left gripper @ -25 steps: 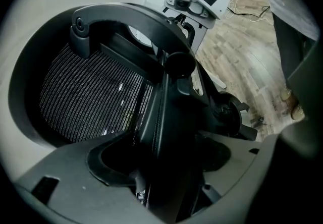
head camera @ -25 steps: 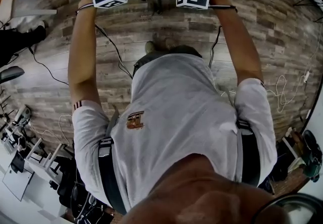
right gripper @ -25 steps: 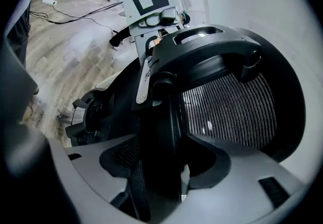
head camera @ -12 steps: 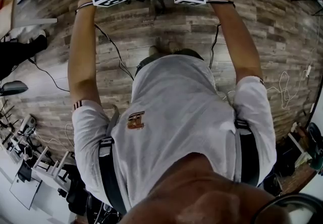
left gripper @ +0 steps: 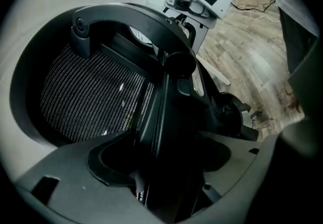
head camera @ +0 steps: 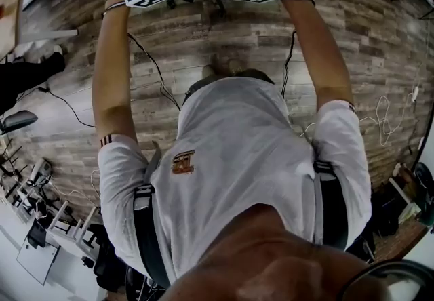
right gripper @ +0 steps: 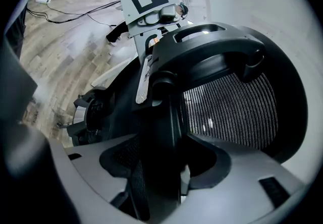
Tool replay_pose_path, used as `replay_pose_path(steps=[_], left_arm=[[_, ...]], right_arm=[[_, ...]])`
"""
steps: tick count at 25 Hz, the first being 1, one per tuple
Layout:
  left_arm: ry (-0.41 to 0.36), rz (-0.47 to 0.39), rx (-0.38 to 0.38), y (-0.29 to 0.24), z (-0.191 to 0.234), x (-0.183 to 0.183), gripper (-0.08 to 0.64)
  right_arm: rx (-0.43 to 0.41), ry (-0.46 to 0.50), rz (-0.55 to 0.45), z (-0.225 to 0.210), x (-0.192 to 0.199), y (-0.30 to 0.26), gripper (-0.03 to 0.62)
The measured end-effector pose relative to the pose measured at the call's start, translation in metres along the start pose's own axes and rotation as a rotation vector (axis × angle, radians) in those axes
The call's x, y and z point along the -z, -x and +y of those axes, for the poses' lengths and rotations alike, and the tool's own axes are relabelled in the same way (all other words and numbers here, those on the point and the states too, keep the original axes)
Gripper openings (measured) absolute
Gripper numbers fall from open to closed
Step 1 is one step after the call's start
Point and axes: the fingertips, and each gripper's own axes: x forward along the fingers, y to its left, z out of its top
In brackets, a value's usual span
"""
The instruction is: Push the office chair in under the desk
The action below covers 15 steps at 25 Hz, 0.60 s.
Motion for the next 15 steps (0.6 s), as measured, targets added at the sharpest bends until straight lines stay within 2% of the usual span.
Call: replay_pose_path(steps=[6, 15], left_arm=[[0.001, -0.014, -0.009, -0.0037, 0.0015, 0.0036, 0.345], [-0.009, 0.007, -0.019, 0.0028, 0.0013, 0.0013, 0.345]], right_arm=[[0.016, -0.017, -0.028, -0.0003, -0.0039, -0.0044, 0.256], [0.0, 0.028, -0.014, 0.0004, -0.0025, 0.0011, 0.256]])
